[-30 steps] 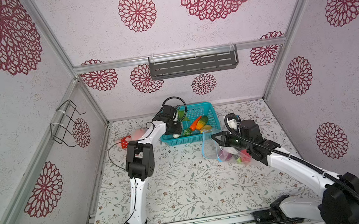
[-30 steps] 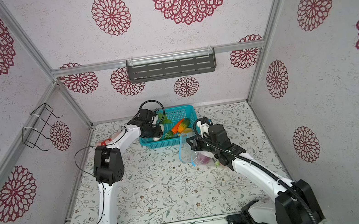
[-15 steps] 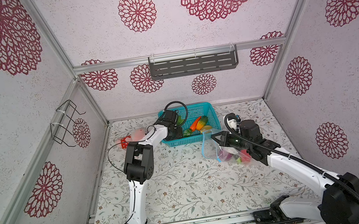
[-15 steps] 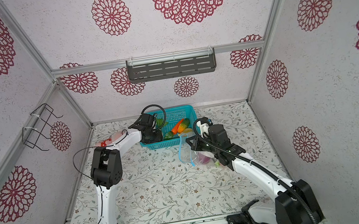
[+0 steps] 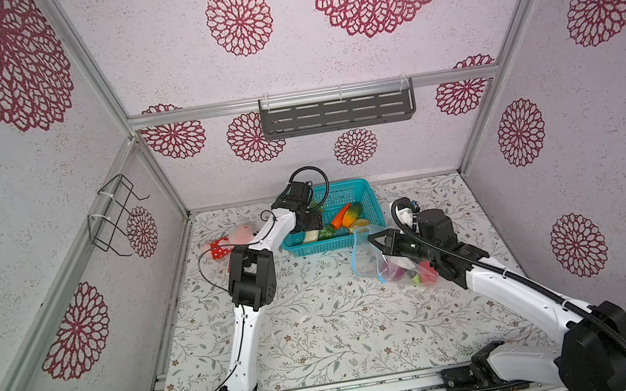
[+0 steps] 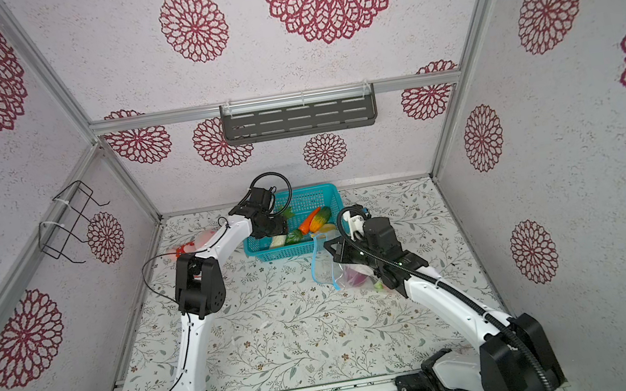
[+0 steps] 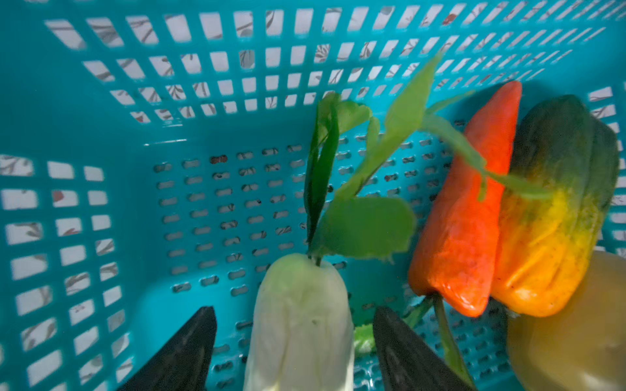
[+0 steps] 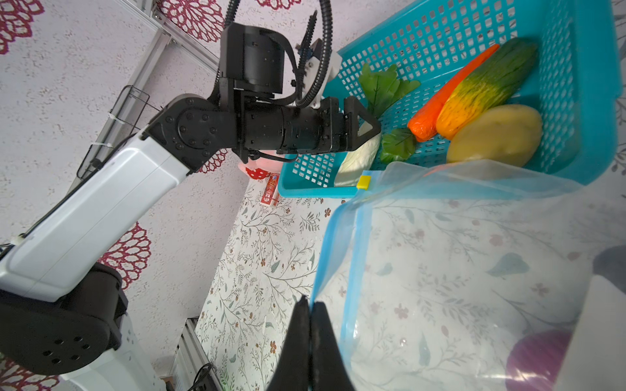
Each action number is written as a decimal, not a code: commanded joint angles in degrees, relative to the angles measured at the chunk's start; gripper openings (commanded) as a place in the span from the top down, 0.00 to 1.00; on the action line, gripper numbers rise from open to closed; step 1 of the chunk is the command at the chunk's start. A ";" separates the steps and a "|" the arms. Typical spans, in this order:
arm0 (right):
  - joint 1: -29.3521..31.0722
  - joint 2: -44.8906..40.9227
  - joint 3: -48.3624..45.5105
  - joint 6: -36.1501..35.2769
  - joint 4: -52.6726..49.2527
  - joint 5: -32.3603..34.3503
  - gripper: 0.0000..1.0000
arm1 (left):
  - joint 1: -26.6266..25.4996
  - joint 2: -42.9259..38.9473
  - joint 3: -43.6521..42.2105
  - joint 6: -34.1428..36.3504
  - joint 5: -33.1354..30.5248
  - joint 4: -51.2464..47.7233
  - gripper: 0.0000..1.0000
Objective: Place the food in the zip-top bag and seal the zipper
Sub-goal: 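Lift the white cabbage with the left gripper and carry it toward the bag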
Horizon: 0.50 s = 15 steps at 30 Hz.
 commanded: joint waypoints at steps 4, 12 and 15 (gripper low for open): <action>-0.40 -0.61 0.51 -0.39 2.76 -0.50 1.00 | 0.01 2.32 3.00 0.67 1.05 -3.07 0.28; -0.37 -0.95 0.22 -0.26 2.84 -0.25 1.00 | 0.01 2.04 3.08 1.13 -0.22 -3.19 0.45; -0.40 -1.02 0.07 -0.26 2.76 -0.12 1.00 | 0.04 1.01 2.67 1.07 -0.54 -3.17 0.48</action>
